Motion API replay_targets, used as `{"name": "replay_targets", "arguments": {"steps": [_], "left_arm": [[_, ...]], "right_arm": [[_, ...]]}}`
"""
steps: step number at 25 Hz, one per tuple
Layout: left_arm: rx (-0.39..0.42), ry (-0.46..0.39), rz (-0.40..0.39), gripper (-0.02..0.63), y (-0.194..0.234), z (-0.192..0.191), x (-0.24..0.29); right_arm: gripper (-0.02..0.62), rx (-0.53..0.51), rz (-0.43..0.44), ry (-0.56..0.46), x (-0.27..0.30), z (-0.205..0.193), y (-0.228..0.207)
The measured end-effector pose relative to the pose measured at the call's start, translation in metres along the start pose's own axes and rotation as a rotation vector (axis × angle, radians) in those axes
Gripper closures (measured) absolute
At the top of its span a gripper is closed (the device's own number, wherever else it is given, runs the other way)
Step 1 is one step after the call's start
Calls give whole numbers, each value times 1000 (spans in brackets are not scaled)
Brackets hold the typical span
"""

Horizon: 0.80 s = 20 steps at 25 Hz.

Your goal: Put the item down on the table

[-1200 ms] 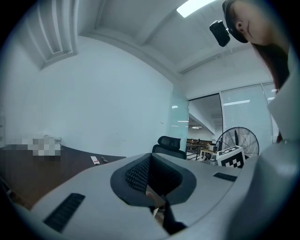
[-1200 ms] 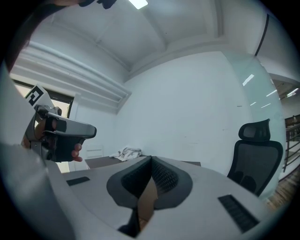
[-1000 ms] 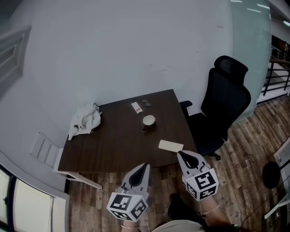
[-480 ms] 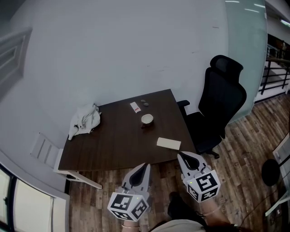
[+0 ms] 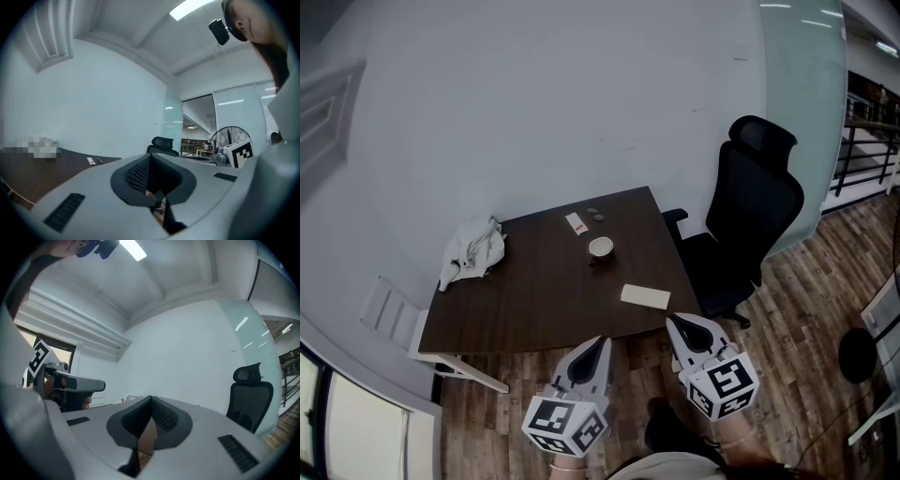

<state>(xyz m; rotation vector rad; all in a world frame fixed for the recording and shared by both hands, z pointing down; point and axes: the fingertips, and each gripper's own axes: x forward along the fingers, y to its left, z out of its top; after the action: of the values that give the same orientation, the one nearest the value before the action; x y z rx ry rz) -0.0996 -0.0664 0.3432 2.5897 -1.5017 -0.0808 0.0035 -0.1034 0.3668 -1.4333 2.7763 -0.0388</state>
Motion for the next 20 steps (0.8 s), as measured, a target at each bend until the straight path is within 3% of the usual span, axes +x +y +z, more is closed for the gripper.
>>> {"name": "replay_targets", "arguments": {"steps": [20], "left_arm": [[-18, -1, -38, 589, -13, 0, 7]], "right_arm": [[586, -15, -4, -40, -10, 14, -1]]}}
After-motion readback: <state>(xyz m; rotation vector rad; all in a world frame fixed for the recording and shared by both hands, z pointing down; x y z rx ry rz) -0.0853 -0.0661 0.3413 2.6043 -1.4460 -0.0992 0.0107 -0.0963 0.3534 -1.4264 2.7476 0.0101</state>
